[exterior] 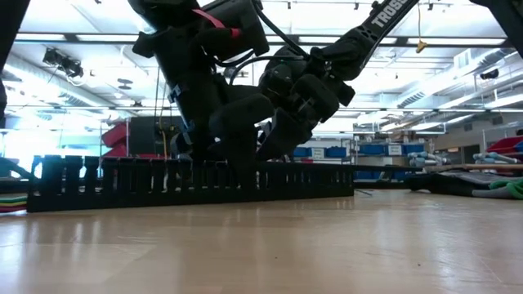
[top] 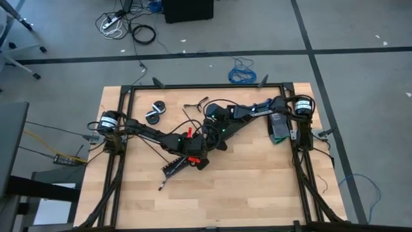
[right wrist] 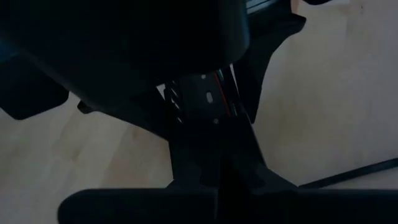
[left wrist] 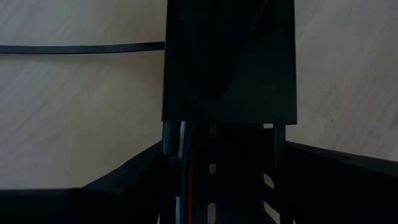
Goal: Ziptie cables
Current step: Insert the black cover of the black cable duct
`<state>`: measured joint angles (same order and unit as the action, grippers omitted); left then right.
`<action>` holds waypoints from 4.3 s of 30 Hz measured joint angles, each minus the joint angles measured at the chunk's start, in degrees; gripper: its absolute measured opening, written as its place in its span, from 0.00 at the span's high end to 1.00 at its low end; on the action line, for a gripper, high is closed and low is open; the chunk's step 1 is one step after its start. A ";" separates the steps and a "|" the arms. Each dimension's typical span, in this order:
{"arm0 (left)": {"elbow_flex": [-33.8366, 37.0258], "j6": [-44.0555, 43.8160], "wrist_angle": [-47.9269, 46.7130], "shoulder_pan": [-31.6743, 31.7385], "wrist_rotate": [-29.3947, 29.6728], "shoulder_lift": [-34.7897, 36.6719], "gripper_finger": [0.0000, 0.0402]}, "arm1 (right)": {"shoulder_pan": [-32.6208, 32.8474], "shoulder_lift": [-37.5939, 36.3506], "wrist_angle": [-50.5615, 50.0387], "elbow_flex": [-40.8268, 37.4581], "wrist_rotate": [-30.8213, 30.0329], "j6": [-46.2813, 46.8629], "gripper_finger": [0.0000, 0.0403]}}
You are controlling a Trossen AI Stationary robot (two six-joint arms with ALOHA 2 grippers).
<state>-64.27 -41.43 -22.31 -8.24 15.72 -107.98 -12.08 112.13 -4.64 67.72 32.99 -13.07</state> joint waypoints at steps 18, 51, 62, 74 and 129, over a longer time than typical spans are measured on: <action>-0.11 -1.11 -0.39 0.03 0.11 -0.05 0.39 | -3.11 -1.10 1.95 -0.02 6.44 1.01 1.00; 0.00 -0.95 -1.21 1.86 -0.92 0.07 0.39 | -7.72 -3.06 -12.14 -2.01 1.02 -10.98 1.00; 0.02 0.39 -1.22 2.22 -1.09 0.08 0.44 | -6.31 -2.32 -7.74 -2.19 -0.75 -7.57 1.00; 0.02 0.48 -0.89 2.29 -0.91 0.02 0.39 | -3.48 -2.03 -7.43 -2.21 -4.07 -6.52 1.00; 4.83 -5.10 -10.93 -7.25 -3.50 9.38 0.39 | -3.06 -1.64 -2.52 -2.62 -3.19 -1.97 1.00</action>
<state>-59.44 -46.53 -33.24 -15.49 12.22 -98.60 -15.14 110.50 -7.16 65.10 29.80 -15.05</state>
